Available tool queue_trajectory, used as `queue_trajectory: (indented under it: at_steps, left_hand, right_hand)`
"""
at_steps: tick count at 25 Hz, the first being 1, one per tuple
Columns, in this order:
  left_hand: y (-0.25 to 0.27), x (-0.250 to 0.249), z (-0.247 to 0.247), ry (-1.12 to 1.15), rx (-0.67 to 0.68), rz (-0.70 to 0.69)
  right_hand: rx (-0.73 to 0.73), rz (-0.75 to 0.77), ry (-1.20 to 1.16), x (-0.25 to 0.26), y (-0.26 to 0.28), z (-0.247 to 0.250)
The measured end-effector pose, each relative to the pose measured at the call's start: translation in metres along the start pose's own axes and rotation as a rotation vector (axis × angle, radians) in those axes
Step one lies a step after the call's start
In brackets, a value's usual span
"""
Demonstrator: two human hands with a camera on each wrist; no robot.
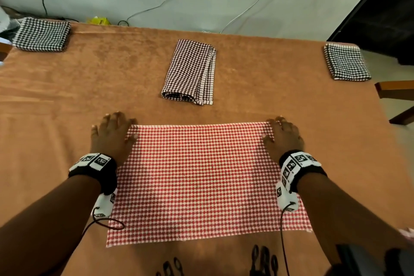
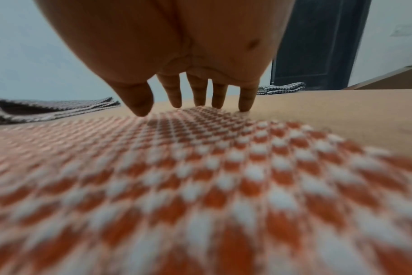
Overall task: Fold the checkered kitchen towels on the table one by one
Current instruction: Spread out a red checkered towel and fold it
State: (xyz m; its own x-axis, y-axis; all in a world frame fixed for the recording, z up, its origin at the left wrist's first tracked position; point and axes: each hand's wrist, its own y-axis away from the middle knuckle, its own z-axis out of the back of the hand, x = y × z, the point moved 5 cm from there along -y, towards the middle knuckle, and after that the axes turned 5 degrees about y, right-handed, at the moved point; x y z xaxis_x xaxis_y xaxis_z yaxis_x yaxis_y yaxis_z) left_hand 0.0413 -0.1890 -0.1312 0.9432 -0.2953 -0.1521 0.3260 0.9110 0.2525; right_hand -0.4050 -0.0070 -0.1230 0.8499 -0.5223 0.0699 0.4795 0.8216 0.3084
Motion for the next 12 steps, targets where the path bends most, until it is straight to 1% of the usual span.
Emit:
queue_trajectory:
  at_steps: [1,2,4,5,8,10,12]
  left_hand:
    - [-0.002,0.002,0.008,-0.009,-0.053,-0.016]
    - [-0.005,0.004,0.011,-0.021,-0.075,-0.030]
    - [-0.010,0.007,0.014,-0.035,-0.052,-0.031]
    - [-0.012,0.006,0.018,-0.014,-0.036,-0.007]
    - [-0.016,-0.002,0.032,0.141,-0.026,0.019]
    - [-0.013,-0.005,0.040,0.197,-0.026,0.017]
    - [-0.007,-0.004,0.050,0.219,-0.063,0.015]
  right_hand:
    - [-0.035,-0.008,-0.003,-0.003,-0.004,0.009]
    - [-0.035,-0.011,0.021,-0.005,-0.009,0.016]
    - [0.014,-0.008,0.103,-0.008,-0.018,0.027]
    - [0.040,-0.004,0.138,-0.008,-0.023,0.031]
    - [0.083,0.009,0.195,-0.007,-0.035,0.040]
    - [0.075,0.025,0.142,-0.007,-0.035,0.049]
    - [0.053,0.044,0.077,-0.009,-0.027,0.056]
